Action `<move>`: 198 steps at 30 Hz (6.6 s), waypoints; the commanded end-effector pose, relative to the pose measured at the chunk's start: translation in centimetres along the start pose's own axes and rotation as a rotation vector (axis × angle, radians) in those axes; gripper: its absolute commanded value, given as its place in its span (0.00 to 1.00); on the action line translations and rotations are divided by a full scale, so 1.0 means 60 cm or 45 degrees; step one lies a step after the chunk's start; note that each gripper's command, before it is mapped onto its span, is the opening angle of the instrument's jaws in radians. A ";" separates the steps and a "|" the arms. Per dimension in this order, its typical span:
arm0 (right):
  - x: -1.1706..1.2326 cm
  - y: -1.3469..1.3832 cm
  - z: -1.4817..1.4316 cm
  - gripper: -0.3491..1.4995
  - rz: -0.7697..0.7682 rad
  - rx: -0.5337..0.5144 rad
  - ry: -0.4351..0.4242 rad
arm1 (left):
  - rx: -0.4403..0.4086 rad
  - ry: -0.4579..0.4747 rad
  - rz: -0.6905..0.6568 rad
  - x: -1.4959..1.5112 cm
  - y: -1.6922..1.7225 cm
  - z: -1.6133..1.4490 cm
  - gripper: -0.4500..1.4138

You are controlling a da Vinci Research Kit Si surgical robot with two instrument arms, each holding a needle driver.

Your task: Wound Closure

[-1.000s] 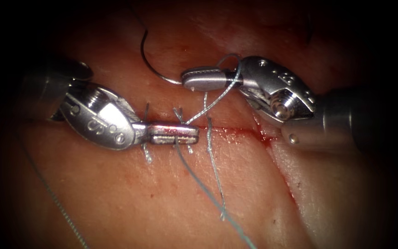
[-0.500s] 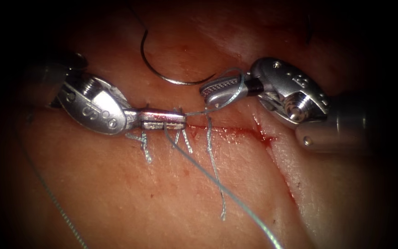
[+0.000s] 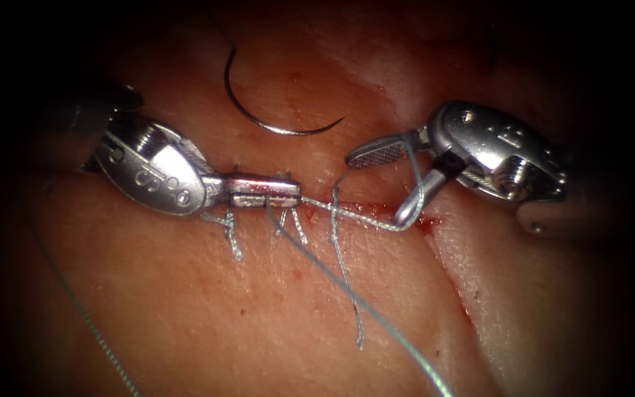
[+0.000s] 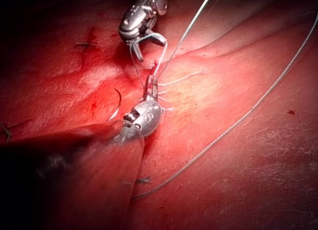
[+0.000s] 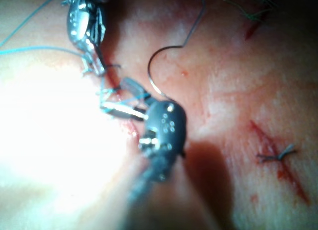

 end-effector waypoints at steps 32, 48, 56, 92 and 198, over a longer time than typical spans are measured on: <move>-0.0012 -0.0002 0.0056 0.49 -0.023 0.083 -0.015 | -0.062 -0.058 -0.047 -0.0088 0.0039 0.0048 0.00; -0.0099 -0.0043 0.0137 0.49 -0.071 0.376 -0.356 | -0.074 -0.072 -0.054 -0.0078 0.0034 0.0054 0.00; -0.0145 -0.0048 0.0150 0.49 -0.085 0.453 -0.517 | -0.075 -0.070 -0.061 -0.0063 0.0033 0.0052 0.00; -0.0090 0.0067 0.0025 0.00 -0.059 -0.009 -0.408 | -0.097 -0.052 -0.062 0.0090 0.0168 0.0028 0.00; 0.0043 0.0035 -0.0226 0.81 0.150 -1.051 -0.321 | -0.042 -0.085 -0.023 0.0347 0.0184 -0.0090 0.00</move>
